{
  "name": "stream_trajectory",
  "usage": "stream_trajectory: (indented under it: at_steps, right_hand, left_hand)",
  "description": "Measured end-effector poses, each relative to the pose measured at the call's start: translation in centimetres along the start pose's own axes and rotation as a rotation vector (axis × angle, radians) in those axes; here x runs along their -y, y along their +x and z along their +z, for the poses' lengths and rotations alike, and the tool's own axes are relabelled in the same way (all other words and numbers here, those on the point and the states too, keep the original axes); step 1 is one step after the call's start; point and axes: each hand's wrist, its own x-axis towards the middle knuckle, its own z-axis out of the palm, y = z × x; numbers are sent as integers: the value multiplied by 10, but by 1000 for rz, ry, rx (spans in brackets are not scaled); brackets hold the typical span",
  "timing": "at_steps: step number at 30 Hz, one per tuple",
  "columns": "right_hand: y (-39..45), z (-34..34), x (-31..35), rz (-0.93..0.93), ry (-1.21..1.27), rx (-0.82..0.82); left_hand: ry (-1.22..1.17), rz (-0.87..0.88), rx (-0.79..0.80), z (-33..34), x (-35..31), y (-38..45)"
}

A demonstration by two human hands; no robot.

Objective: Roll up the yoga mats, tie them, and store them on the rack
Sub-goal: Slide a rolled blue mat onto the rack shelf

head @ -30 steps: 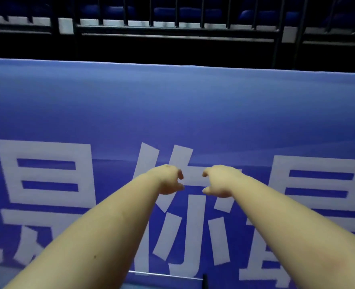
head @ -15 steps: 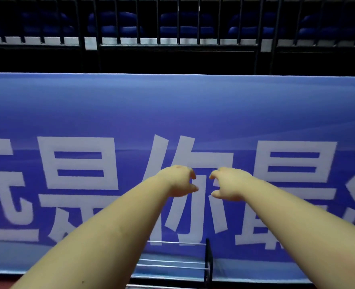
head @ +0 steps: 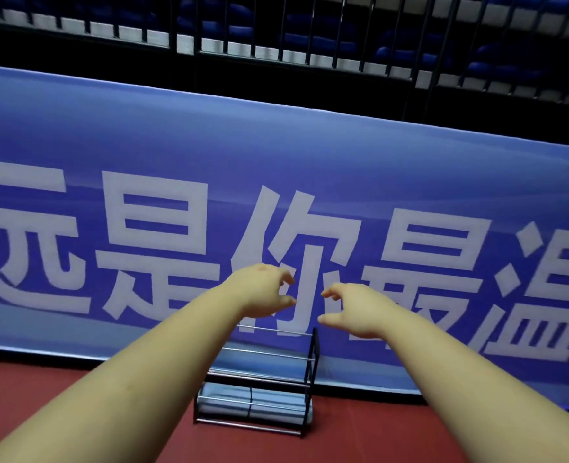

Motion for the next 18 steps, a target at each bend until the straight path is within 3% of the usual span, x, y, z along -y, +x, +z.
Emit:
stream_trajectory:
  at_steps: [9,13,18]
  right_hand:
    - [-160,23,-43,-32,-17,-12]
    - [-231,30,-62,8,38,66]
    - [-294,9,-61,18,-3,50]
  left_hand:
    - [-85,-145,34,31,-94,-141]
    - [-75,-143,106,50,-147,-195]
    - [-54,-141,101,31,-184,-252]
